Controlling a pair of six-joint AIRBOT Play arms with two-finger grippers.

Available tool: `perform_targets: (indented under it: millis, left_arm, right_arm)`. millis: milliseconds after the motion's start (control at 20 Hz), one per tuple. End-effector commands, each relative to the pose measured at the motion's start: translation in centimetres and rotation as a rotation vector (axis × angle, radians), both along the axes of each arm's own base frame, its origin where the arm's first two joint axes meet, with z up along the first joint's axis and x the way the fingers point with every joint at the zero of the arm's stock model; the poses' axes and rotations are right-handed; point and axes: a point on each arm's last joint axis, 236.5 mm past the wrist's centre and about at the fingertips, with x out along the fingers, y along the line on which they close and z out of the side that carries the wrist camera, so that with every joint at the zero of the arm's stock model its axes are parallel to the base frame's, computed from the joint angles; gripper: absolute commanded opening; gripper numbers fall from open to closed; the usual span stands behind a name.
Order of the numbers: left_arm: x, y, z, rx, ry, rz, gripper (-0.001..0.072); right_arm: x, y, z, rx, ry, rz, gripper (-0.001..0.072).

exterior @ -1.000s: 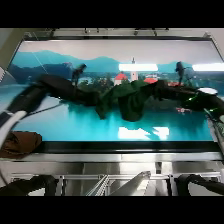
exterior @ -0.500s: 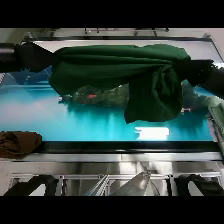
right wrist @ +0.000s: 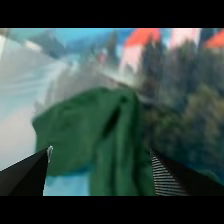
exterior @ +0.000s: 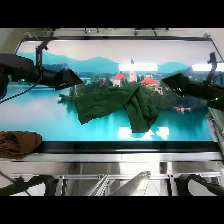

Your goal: Fold the shirts.

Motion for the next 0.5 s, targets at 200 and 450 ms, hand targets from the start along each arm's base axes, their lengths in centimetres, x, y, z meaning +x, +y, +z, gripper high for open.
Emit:
perform_targets:
  millis: [200, 450]
  left_arm:
    - [-5.0, 4.4, -8.1, -0.057, 0.356, 0.049, 0.0714]
    - [-7.4, 6.2, -11.9, -0.080, 0.463, 0.146, 0.0713]
  right_arm:
    - [-7.7, -5.8, -10.3, -0.065, 0.442, -0.010, 0.0695]
    - [-10.5, -3.9, -14.9, -0.034, 0.555, -0.042, 0.0441]
